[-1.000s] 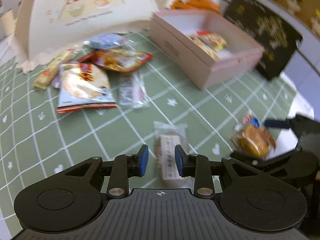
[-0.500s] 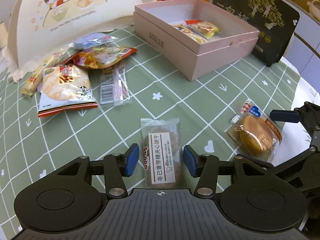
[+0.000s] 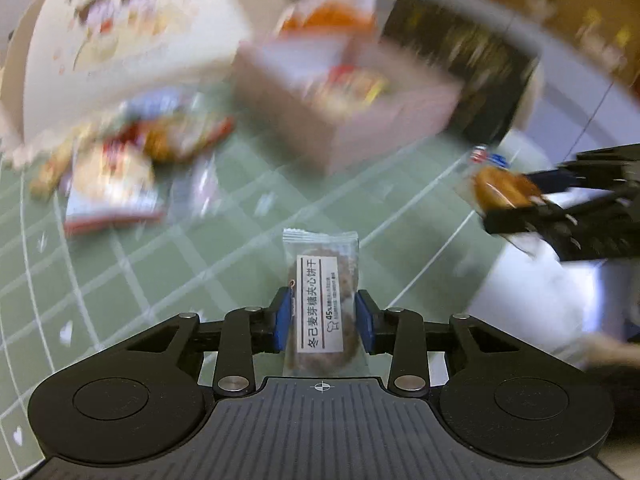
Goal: Organize snacks
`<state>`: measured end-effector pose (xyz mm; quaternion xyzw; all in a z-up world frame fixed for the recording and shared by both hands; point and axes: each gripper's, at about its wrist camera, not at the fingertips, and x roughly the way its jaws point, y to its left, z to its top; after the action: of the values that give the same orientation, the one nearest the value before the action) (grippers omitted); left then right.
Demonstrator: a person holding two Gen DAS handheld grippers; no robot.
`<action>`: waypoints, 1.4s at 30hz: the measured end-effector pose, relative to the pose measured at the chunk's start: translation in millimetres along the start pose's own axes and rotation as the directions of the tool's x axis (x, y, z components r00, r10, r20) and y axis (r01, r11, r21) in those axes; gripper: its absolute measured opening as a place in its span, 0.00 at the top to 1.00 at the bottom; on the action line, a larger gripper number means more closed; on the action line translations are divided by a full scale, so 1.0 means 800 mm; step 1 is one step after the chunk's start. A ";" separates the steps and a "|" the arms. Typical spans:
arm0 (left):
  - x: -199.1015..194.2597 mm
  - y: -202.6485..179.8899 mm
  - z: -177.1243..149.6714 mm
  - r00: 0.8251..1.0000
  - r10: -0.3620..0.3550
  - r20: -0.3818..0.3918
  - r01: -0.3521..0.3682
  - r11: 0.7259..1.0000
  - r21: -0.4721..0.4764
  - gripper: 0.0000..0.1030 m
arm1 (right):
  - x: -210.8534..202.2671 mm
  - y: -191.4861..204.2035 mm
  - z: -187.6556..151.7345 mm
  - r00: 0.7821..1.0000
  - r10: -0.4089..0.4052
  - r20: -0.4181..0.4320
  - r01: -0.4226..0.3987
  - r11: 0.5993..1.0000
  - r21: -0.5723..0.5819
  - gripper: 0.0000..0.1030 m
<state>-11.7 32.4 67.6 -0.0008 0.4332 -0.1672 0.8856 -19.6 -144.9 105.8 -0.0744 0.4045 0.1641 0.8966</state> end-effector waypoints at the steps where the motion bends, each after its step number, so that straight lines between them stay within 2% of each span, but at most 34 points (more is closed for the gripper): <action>1: -0.022 -0.004 0.022 0.997 -0.036 0.072 0.036 0.999 -0.003 0.63 | -0.018 -0.010 0.018 0.999 -0.008 0.048 0.008 1.000 0.001 0.47; 3: -0.061 -0.008 0.070 0.973 -0.063 0.224 0.061 0.998 0.016 0.62 | -0.059 -0.028 0.065 0.985 -0.036 0.171 0.037 0.999 0.000 0.47; 5: -0.086 -0.008 0.121 0.934 -0.075 0.349 0.070 0.997 0.028 0.62 | -0.089 -0.047 0.120 0.960 -0.074 0.269 0.073 0.997 0.015 0.47; 7: -0.086 -0.006 0.164 0.912 -0.088 0.400 0.090 0.996 0.014 0.62 | -0.099 -0.063 0.166 0.947 -0.093 0.309 0.086 0.996 0.035 0.47; 8: -0.077 -0.005 0.185 0.907 -0.089 0.411 0.097 0.995 0.000 0.62 | -0.096 -0.073 0.192 0.945 -0.095 0.314 0.085 0.995 0.048 0.47; 9: -0.063 -0.005 0.200 0.909 -0.082 0.409 0.098 0.995 -0.017 0.62 | -0.090 -0.079 0.209 0.945 -0.102 0.310 0.090 0.995 0.053 0.47; 11: -0.018 -0.002 0.223 0.931 -0.069 0.359 0.107 0.990 -0.087 0.62 | -0.065 -0.088 0.241 0.956 -0.135 0.259 0.121 0.990 0.069 0.47; 13: 0.032 0.001 0.229 0.953 -0.099 0.285 0.147 0.977 -0.151 0.62 | -0.039 -0.093 0.254 0.971 -0.153 0.184 0.137 0.986 0.098 0.46; 15: 0.090 0.002 0.228 0.966 -0.151 0.208 0.191 0.963 -0.189 0.61 | -0.013 -0.096 0.254 0.982 -0.121 0.145 0.106 0.988 0.112 0.46; 18: 0.156 0.003 0.218 0.986 -0.141 0.092 0.158 0.960 -0.230 0.60 | 0.023 -0.097 0.246 0.991 -0.103 0.088 0.092 0.988 0.123 0.47; 20: 0.165 0.012 0.208 0.988 -0.126 0.085 0.144 0.955 -0.258 0.60 | 0.047 -0.094 0.248 0.995 -0.087 0.053 0.080 0.989 0.122 0.47; 22: 0.148 0.024 0.196 0.985 -0.120 0.124 0.152 0.942 -0.299 0.60 | 0.064 -0.092 0.249 0.996 -0.071 0.045 0.065 0.990 0.128 0.45; 24: 0.121 0.040 0.182 0.980 -0.103 0.171 0.156 0.928 -0.338 0.60 | 0.081 -0.090 0.253 0.998 -0.044 0.044 0.038 0.991 0.125 0.32; 27: 0.072 0.074 0.144 0.973 -0.024 0.228 0.117 0.906 -0.407 0.60 | 0.104 -0.070 0.258 0.998 -0.063 0.022 0.060 0.989 0.134 0.32; 28: 0.056 0.088 0.131 0.972 0.013 0.236 0.094 0.895 -0.436 0.60 | 0.110 -0.056 0.260 0.999 -0.047 0.022 0.044 0.991 0.128 0.32; 30: 0.030 0.116 0.104 0.971 0.099 0.219 0.023 0.870 -0.493 0.60 | 0.122 -0.024 0.265 1.000 0.018 0.012 -0.019 0.993 0.114 0.32; 32: 0.019 0.143 0.076 0.975 0.163 0.154 -0.060 0.853 -0.518 0.60 | 0.144 0.021 0.273 0.993 0.117 -0.020 -0.115 0.988 0.100 0.31; 34: 0.013 0.161 0.053 0.978 0.178 0.107 -0.097 0.848 -0.521 0.62 | 0.174 0.064 0.280 0.975 0.212 -0.065 -0.206 0.974 0.096 0.29; 36: 0.004 0.177 0.022 0.983 0.168 0.076 -0.100 0.831 -0.548 0.64 | 0.214 0.102 0.287 0.960 0.254 -0.113 -0.245 0.965 0.092 0.28; 38: -0.004 0.179 -0.003 0.986 0.151 0.069 -0.087 0.822 -0.562 0.64 | 0.261 0.140 0.296 0.965 0.219 -0.145 -0.216 0.976 0.040 0.28; 40: -0.018 0.182 -0.027 0.991 0.120 0.059 -0.064 0.814 -0.577 0.64 | 0.304 0.170 0.305 0.983 0.109 -0.147 -0.117 0.992 -0.042 0.28; 42: -0.033 0.187 -0.045 0.994 0.088 0.072 -0.029 0.808 -0.588 0.64 | 0.341 0.183 0.311 0.984 0.040 -0.176 -0.051 0.997 -0.060 0.28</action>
<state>-10.2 186.5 43.7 -0.2682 0.4207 0.0019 0.8667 271.6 121.7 65.6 -0.1082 0.4774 0.1904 0.8510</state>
